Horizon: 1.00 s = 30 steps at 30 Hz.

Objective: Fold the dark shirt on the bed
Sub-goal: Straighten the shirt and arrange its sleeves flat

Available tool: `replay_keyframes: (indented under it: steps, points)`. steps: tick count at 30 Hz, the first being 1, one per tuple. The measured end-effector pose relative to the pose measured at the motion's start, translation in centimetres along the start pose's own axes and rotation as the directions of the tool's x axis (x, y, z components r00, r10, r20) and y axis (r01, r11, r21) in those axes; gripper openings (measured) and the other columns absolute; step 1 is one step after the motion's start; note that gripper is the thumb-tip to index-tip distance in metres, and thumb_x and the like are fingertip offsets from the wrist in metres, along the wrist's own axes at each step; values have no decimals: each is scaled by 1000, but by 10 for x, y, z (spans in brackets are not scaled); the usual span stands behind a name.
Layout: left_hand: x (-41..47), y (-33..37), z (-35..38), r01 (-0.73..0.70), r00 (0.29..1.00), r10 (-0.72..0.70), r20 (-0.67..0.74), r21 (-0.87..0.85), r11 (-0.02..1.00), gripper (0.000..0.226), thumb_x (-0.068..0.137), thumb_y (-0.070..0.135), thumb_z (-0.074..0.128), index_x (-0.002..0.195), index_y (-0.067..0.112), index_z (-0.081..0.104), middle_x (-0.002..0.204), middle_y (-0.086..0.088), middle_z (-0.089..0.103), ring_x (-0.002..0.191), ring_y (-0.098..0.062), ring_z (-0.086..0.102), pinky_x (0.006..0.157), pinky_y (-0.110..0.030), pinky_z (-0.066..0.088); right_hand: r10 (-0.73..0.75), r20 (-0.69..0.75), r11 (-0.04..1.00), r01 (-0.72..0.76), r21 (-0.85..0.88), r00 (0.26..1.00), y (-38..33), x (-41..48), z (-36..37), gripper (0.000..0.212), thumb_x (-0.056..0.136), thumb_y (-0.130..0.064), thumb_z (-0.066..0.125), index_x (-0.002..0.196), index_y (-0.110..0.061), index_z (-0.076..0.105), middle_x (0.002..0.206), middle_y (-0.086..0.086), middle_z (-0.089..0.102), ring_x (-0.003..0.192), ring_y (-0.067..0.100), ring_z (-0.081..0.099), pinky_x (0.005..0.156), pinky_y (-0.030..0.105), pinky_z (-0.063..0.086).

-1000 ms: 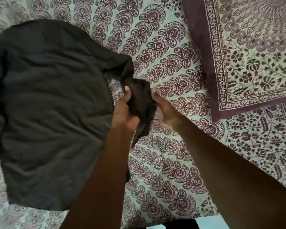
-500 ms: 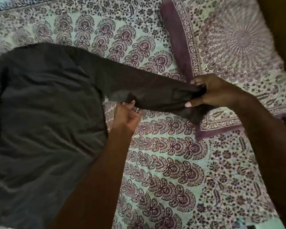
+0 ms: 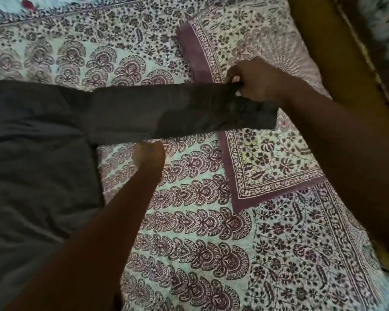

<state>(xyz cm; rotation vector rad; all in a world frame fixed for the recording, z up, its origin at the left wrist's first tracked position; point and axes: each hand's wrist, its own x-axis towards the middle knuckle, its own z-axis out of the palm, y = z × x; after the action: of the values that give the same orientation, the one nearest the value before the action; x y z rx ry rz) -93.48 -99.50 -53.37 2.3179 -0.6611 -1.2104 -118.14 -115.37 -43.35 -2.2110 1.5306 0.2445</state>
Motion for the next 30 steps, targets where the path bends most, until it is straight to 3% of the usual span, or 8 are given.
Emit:
replay_keyframes:
  steps: [2,5,10,14,17,23,26,30]
  points:
    - [3,2,4,-258,940,310,-146,293,921,9,96,13,56,100,6,59,99,-13,59,93,-28,58,76,-29,47,30,4,995,-29,-91,1000,1,12,-2,47,87,-7,68,131,-24,62,134,19,59,121,38,59,101,48,52]
    - [29,4,11,-511,831,553,63,481,713,52,95,23,63,144,16,48,148,-17,44,136,-38,41,108,-55,41,74,-46,968,-83,-239,996,-1,24,-1,42,92,-7,59,131,-20,61,132,21,56,120,44,58,93,50,49]
    - [86,6,23,-536,841,344,418,557,634,74,100,42,61,162,36,23,175,-6,3,159,-41,2,124,-67,14,136,-212,904,-209,-374,968,-7,25,25,49,88,-2,64,135,-9,54,144,26,45,136,46,42,110,66,31]
    - [91,-11,32,-547,835,331,440,594,590,72,98,53,59,160,47,23,175,-1,-10,157,-44,-8,122,-68,11,-136,-181,893,41,-448,974,-28,2,63,55,81,-12,72,134,-9,57,144,24,45,138,44,39,109,60,34]
    - [91,-14,27,-565,821,347,453,560,606,69,100,49,59,160,46,25,175,1,-8,158,-41,-6,125,-63,9,-75,-105,899,22,-437,992,-25,-12,87,47,91,-23,61,137,-15,56,147,16,43,140,37,36,110,53,32]
    - [94,-14,-34,-641,766,593,246,360,678,47,96,2,58,143,5,55,152,-21,48,140,-39,45,117,-46,37,-70,-182,910,-12,-415,981,-84,-1,110,61,84,-25,63,141,-8,52,145,22,46,138,42,38,114,57,27]
    - [107,-36,-80,-556,762,636,123,628,545,46,90,12,59,135,9,56,149,-19,48,135,-42,45,106,-57,43,-133,-116,928,83,-362,984,-135,15,130,66,87,-29,60,148,-7,45,150,21,41,141,41,36,115,55,27]
    - [138,-67,-136,-392,800,591,-106,653,648,63,93,24,60,152,16,40,163,-12,34,151,-39,28,115,-62,32,-195,-59,951,174,-255,979,-205,48,161,64,95,-29,58,152,-11,37,154,17,36,144,38,31,116,51,29]
